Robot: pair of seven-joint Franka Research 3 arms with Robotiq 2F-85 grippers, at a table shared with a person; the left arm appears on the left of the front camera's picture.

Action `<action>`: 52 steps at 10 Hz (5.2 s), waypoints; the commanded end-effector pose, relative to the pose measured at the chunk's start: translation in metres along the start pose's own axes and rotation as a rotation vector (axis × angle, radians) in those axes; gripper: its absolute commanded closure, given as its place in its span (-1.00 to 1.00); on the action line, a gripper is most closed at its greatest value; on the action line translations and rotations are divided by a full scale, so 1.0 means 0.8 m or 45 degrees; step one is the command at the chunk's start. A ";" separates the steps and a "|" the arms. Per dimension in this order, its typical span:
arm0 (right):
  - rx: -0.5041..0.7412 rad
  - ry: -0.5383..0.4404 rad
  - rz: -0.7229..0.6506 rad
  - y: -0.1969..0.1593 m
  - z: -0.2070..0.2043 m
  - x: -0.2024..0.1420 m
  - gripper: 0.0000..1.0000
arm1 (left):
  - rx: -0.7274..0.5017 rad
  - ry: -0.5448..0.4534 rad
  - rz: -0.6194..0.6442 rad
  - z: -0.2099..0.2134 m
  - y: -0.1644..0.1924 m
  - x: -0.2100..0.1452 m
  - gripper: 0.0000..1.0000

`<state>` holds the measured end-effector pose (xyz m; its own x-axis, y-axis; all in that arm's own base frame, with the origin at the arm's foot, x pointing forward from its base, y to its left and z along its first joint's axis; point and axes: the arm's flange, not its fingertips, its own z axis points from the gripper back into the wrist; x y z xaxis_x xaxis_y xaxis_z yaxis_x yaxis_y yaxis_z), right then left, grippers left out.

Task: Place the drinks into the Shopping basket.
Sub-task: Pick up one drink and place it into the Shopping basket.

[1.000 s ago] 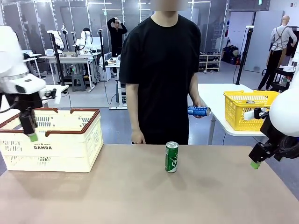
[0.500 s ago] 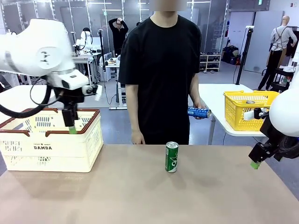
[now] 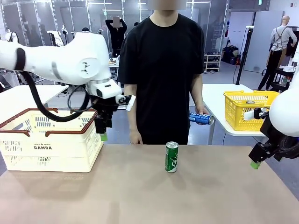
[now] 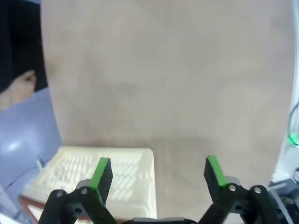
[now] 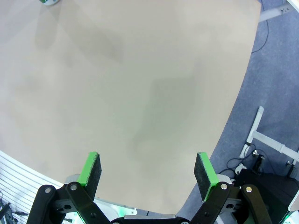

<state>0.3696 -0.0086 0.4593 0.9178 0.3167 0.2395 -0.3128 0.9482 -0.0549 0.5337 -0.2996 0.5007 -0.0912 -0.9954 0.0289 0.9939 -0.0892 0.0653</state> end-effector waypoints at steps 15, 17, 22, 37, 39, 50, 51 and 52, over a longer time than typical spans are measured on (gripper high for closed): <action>0.003 0.004 0.017 -0.002 0.001 -0.001 -1.00 | -0.075 -0.058 -0.031 -0.013 -0.033 -0.008 -0.99; 0.003 0.004 0.017 -0.002 0.001 -0.001 -1.00 | -0.019 -0.077 -0.009 -0.001 -0.029 -0.027 -0.99; 0.003 0.004 0.017 -0.002 0.001 -0.001 -1.00 | -0.087 -0.026 -0.003 -0.005 -0.025 0.000 -0.99; 0.003 0.004 0.017 -0.002 0.001 -0.001 -1.00 | 0.046 -0.167 -0.243 -0.081 0.080 0.253 -0.99; 0.003 0.004 0.017 -0.002 0.001 -0.001 -1.00 | 0.017 -0.159 -0.241 -0.089 0.090 0.260 -0.99; 0.003 0.004 0.017 -0.002 0.001 -0.001 -1.00 | -0.029 -0.159 -0.239 -0.143 0.118 0.292 -0.99; 0.003 0.004 0.017 -0.002 0.001 -0.001 -1.00 | -0.040 -0.159 -0.240 -0.148 0.118 0.294 -0.99; 0.003 0.004 0.017 -0.002 0.001 -0.001 -1.00 | -0.055 -0.149 -0.232 -0.153 0.118 0.295 -0.99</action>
<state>0.3696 -0.0086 0.4593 0.9178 0.3167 0.2393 -0.3129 0.9482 -0.0549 0.5914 -0.5273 0.3816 -0.2802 -0.9488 0.1455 0.9598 -0.2738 0.0623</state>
